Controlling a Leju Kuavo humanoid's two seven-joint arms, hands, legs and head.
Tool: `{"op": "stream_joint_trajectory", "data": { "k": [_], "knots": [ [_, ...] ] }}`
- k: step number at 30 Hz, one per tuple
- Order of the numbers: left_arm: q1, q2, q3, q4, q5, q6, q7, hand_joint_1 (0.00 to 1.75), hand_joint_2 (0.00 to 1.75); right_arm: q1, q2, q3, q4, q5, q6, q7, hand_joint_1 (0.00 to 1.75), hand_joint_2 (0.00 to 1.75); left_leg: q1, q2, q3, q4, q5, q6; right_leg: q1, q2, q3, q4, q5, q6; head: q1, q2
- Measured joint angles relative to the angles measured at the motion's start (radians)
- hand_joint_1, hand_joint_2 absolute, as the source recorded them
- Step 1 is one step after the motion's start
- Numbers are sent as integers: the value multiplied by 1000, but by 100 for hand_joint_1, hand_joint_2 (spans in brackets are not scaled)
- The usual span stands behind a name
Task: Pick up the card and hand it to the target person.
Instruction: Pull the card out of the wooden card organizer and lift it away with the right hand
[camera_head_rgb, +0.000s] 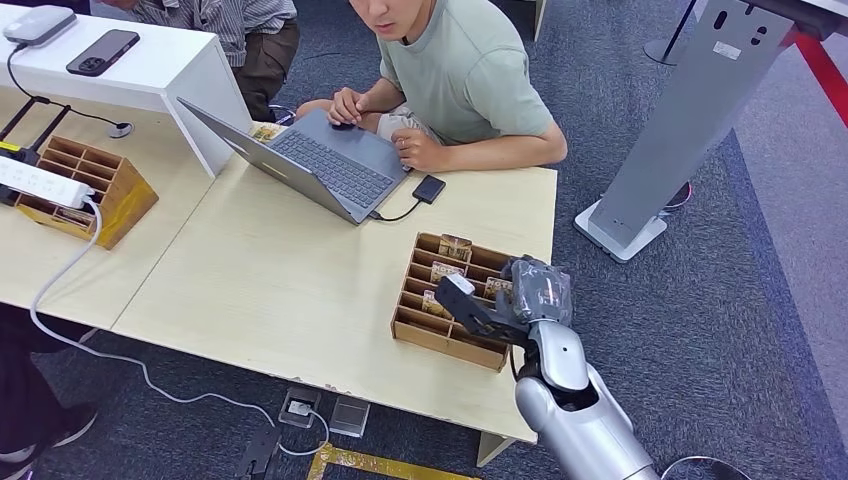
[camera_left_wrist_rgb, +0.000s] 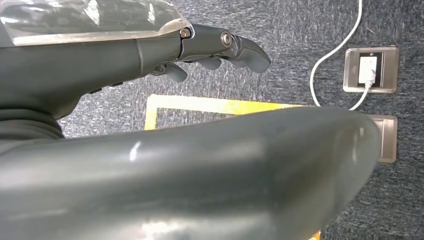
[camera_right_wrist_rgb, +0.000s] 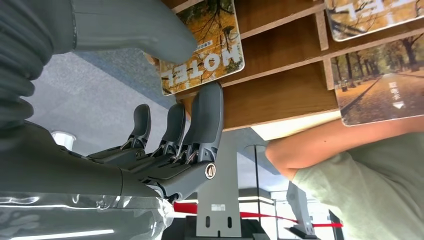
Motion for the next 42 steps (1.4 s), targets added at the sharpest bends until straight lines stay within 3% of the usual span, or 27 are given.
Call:
{"op": "stream_joint_trajectory", "data": {
  "k": [18,27,31,42],
  "knots": [
    [0,-2,0,0,0,7,2,0,0,-10,8,22,27,38,-4,-11,103,175,0,0,0,0,0,0,0,0,0,0,0,0,0,0],
    [0,-3,0,0,0,12,2,0,0,-13,8,29,32,50,3,-7,114,175,0,0,0,0,0,0,0,0,0,0,0,0,0,0],
    [0,-3,0,0,-1,12,2,0,0,-14,8,33,32,52,4,-6,130,175,0,0,0,0,0,0,0,0,0,0,0,0,0,0],
    [0,-3,0,0,-1,12,2,0,0,-14,8,38,31,56,0,-1,148,175,0,0,1,0,0,0,0,0,0,0,0,0,0,0]
  ]
}}
